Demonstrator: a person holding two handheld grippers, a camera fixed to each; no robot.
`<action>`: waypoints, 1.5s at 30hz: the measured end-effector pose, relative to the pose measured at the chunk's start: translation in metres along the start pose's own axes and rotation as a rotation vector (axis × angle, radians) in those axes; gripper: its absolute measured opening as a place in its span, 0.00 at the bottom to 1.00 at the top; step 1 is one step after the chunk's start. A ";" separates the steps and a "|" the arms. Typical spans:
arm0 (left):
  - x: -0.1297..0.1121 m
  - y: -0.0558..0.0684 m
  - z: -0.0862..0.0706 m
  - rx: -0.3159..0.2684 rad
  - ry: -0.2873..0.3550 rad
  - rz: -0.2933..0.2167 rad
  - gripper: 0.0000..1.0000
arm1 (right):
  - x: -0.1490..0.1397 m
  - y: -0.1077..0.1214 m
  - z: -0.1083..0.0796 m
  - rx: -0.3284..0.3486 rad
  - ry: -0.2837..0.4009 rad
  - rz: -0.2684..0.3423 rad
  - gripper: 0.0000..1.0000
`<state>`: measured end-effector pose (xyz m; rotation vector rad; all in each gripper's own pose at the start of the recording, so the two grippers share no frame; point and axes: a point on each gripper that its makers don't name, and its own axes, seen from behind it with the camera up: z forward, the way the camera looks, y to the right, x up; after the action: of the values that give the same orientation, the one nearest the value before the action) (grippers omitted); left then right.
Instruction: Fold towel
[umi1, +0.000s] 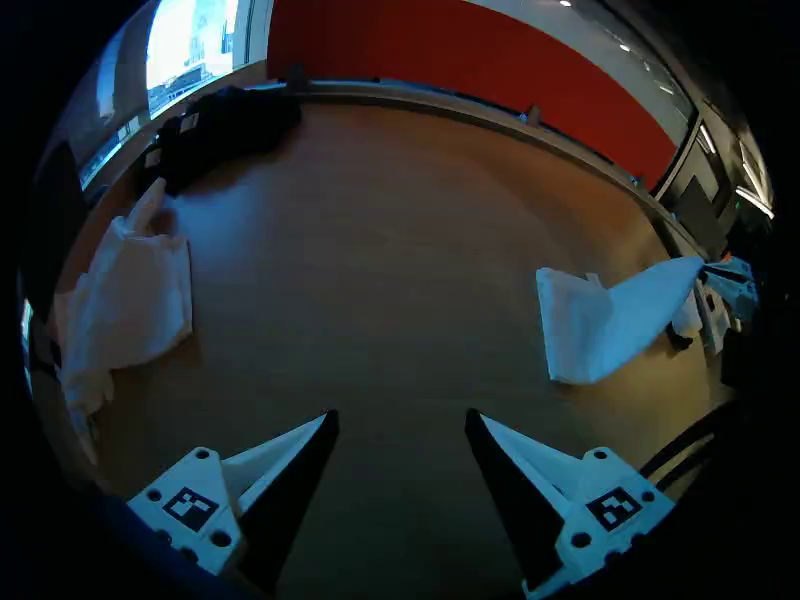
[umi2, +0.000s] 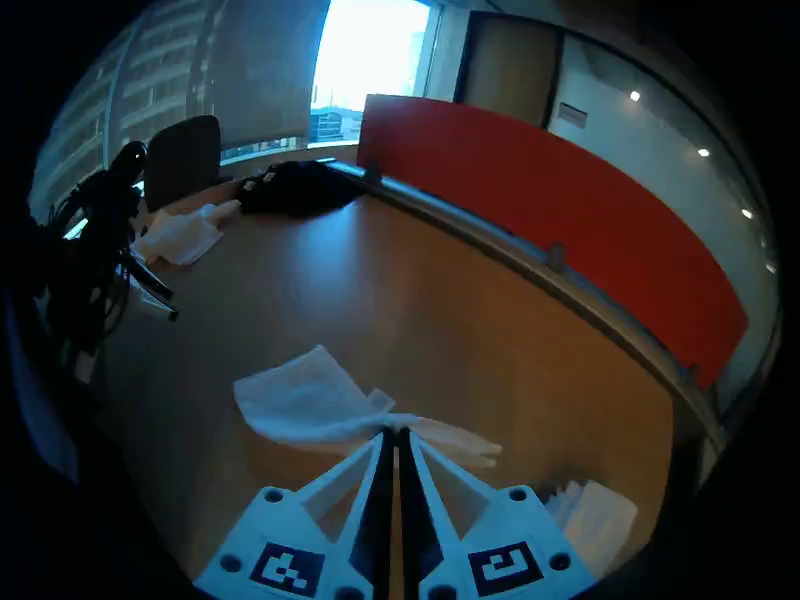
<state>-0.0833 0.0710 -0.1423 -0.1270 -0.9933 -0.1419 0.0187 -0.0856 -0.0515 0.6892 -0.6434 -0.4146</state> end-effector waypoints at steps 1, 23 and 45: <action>0.000 0.000 0.000 0.000 0.000 0.000 0.94 | 0.000 -0.001 0.001 0.003 0.000 -0.002 0.07; 0.003 -0.005 -0.011 0.007 0.029 -0.033 0.94 | 0.026 -0.069 0.059 0.166 0.007 -0.056 0.07; 0.005 -0.022 -0.016 0.028 0.043 -0.072 0.94 | 0.009 -0.125 0.101 0.273 -0.064 -0.054 0.69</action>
<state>-0.0719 0.0463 -0.1457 -0.0621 -0.9570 -0.1955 -0.0599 -0.2247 -0.0750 0.9570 -0.7512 -0.4034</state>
